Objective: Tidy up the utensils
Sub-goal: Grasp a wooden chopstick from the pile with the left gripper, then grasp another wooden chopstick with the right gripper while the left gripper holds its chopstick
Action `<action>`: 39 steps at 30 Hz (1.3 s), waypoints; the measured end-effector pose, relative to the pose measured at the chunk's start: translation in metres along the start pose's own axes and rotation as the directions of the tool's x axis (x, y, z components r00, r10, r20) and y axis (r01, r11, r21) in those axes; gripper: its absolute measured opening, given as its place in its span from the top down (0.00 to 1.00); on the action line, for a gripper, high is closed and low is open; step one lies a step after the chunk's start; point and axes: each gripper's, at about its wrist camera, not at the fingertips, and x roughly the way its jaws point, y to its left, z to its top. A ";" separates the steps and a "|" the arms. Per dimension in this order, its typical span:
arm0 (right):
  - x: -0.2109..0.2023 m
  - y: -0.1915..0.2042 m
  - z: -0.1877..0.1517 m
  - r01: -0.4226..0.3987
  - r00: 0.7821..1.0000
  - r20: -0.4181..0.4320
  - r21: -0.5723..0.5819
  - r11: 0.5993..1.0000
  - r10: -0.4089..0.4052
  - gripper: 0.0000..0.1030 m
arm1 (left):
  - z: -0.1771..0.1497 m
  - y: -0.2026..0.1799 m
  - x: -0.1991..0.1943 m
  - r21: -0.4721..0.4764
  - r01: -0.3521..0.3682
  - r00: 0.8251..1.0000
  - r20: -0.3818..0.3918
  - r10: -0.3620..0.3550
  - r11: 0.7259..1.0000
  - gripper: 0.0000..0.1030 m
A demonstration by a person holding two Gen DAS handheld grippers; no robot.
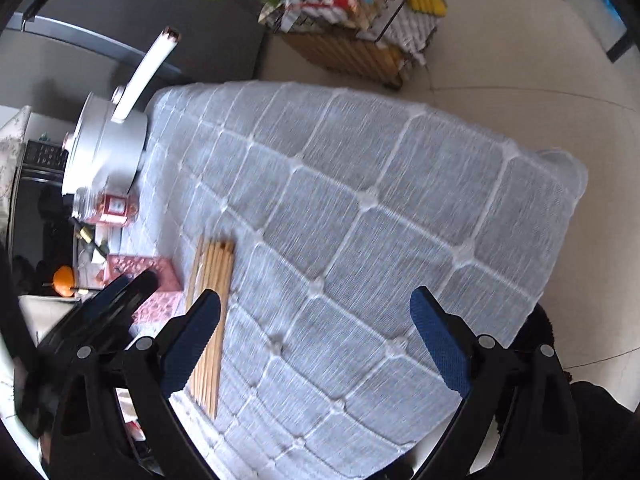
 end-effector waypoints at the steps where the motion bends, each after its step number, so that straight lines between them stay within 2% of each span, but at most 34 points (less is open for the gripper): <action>1: 0.000 0.000 0.000 -0.008 1.000 -0.010 0.003 1.000 0.008 0.10 | 0.004 -0.001 0.010 0.012 -0.014 0.999 -0.036 0.014 1.000 0.70; 3: 0.000 0.000 0.002 -0.019 1.000 -0.020 0.009 1.000 0.019 0.10 | 0.010 -0.002 0.030 0.026 -0.022 0.995 -0.098 0.024 0.999 0.72; 6: -0.003 -0.003 0.003 -0.031 0.999 -0.025 0.014 0.999 0.032 0.10 | 0.015 0.003 0.048 0.022 -0.029 0.991 -0.133 0.032 0.999 0.74; 14: -0.002 -0.009 0.006 -0.041 0.998 -0.048 0.034 0.999 0.042 0.10 | 0.031 0.014 0.075 -0.001 -0.044 0.989 -0.140 0.043 0.999 0.84; 24: 0.006 -0.005 0.007 -0.019 0.998 -0.061 0.015 1.000 0.020 0.10 | 0.031 0.024 0.090 -0.038 -0.003 0.991 -0.130 -0.002 0.999 0.91; 27: 0.009 -0.004 0.009 0.000 0.998 -0.056 0.003 1.000 0.001 0.10 | 0.017 0.023 0.081 -0.064 0.011 0.996 -0.084 -0.016 0.998 0.91; 29: 0.011 -0.003 0.010 0.009 0.998 -0.057 -0.003 1.000 -0.009 0.10 | 0.002 0.019 0.061 -0.080 0.054 0.998 -0.027 -0.057 0.995 0.91; 33: 0.024 0.004 0.007 0.028 0.997 -0.071 -0.024 0.999 -0.030 0.10 | -0.030 0.015 0.013 -0.084 0.150 0.986 0.080 -0.144 0.985 0.93; 36: 0.035 0.016 0.002 0.035 0.996 -0.082 -0.051 0.998 -0.040 0.10 | -0.063 0.019 -0.035 -0.103 0.203 0.961 0.209 -0.179 0.974 0.96; 38: 0.043 0.025 -0.001 0.026 0.995 -0.094 -0.055 0.998 -0.031 0.10 | -0.081 0.026 -0.068 -0.114 0.246 0.932 0.299 -0.203 0.962 0.96; 39: 0.047 0.029 -0.003 0.021 0.995 -0.101 -0.055 0.998 -0.026 0.11 | -0.096 0.034 -0.087 -0.121 0.272 0.911 0.352 -0.215 0.955 0.96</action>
